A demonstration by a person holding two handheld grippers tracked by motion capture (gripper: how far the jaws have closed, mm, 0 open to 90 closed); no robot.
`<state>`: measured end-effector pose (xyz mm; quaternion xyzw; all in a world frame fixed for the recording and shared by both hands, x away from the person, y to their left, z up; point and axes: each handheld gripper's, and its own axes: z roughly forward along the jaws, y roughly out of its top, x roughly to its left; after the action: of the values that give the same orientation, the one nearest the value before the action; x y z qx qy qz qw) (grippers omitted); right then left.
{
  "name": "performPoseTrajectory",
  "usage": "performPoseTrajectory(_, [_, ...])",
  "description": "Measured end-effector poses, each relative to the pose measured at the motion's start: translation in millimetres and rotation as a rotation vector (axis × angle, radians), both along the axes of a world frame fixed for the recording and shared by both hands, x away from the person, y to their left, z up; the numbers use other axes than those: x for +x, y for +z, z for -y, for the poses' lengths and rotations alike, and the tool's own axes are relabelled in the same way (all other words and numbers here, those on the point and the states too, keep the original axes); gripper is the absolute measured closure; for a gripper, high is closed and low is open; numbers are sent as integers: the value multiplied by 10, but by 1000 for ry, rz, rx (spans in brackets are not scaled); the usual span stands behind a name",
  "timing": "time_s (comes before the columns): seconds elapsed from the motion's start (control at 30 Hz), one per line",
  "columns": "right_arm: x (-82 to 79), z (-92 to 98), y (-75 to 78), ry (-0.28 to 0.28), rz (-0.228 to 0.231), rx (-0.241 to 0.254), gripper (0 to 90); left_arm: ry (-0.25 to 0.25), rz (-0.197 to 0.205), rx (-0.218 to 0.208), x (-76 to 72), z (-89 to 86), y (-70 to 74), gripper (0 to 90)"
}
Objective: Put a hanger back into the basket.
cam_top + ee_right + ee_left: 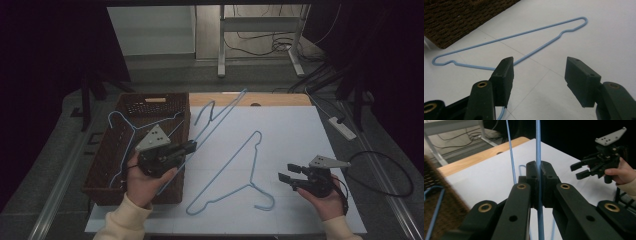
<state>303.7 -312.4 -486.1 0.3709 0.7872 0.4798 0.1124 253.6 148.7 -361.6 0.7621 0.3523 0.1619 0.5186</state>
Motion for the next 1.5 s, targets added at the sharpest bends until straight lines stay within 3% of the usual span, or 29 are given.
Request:
performPoseTrajectory(0.37, [6, -5, -16, -3, -7, -6, 411, 67, -1, -34, 40, -482, 36, 864])
performPoseTrajectory(0.5, [17, -20, -34, 1, -14, -12, 411, 113, -10, -31, 58, -712, 18, 865])
performPoseTrajectory(0.77, [31, -36, -42, 5, -14, -20, 411, 163, -36, -7, 82, -991, -70, 864])
performPoseTrajectory(1.07, [39, -57, -56, 11, -21, -30, 410, 197, -94, 39, 209, -1188, -215, 864])
performPoseTrajectory(1.3, [42, -54, -61, 9, -26, -32, 409, 181, -146, 61, 313, -1250, -344, 864])
performPoseTrajectory(1.5, [40, -59, -64, 7, -25, -35, 406, 161, -189, 39, 396, -1269, -436, 862])
